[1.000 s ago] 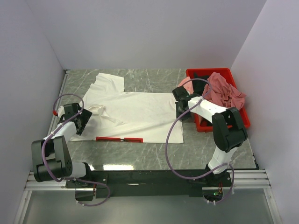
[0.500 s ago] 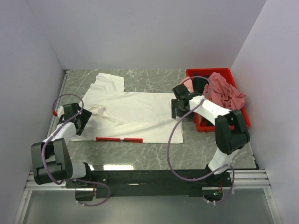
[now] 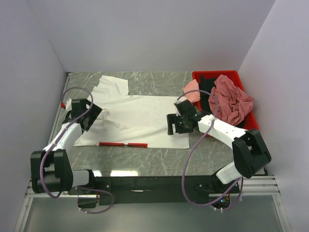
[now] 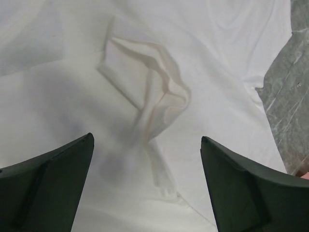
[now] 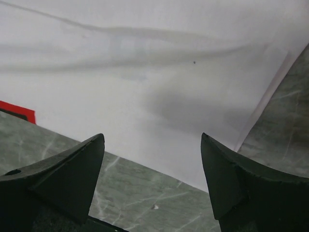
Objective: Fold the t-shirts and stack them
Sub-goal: Fold the tshirt
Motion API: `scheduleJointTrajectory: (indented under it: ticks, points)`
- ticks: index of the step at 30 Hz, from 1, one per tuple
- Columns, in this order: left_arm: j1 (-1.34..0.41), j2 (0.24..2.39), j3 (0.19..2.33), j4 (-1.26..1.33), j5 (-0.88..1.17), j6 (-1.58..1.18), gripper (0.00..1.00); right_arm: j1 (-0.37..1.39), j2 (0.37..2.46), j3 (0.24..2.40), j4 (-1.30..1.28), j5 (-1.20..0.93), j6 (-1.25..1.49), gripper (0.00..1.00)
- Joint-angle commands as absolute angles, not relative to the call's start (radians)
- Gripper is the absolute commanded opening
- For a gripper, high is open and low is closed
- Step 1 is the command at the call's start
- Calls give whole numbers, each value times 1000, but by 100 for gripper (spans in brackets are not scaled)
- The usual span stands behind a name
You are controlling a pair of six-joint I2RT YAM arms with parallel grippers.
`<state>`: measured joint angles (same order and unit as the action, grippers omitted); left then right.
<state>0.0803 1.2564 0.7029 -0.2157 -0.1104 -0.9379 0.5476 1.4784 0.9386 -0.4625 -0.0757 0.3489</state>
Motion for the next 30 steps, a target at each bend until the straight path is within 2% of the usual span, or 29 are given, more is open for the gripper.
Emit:
scheduleJointTrajectory:
  ticks: [1, 6, 13, 17, 18, 19, 22, 24, 27, 28, 30]
  points:
    - [38, 1324, 784, -218, -147, -936, 98, 548, 1483, 897, -394, -117, 362, 87]
    - [-46, 1445, 894, -253, -179, -937, 88, 548, 1511, 864, -371, -149, 364, 87]
    - [-64, 1552, 988, -311, -247, -939, 70, 546, 1528, 867, -376, -130, 342, 87]
    - [-72, 1601, 1011, -340, -259, -946, 66, 548, 1531, 865, -377, -112, 342, 87]
    - [-74, 1620, 1017, -345, -253, -946, 63, 546, 1535, 870, -377, -110, 344, 87]
    - [-75, 1626, 1023, -344, -249, -945, 53, 545, 1539, 870, -379, -107, 342, 87]
    - [-87, 1638, 1031, -331, -244, -946, 40, 545, 1543, 871, -377, -112, 344, 87]
    - [-98, 1638, 1035, -333, -248, -946, 35, 545, 1546, 873, -380, -109, 344, 87]
    - [-106, 1646, 1049, -341, -253, -945, 21, 546, 1557, 884, -387, -101, 345, 87]
    - [-107, 1646, 1057, -342, -255, -942, 13, 546, 1560, 885, -387, -101, 345, 87]
    - [-110, 1649, 1063, -345, -258, -942, 3, 546, 1563, 885, -387, -106, 345, 87]
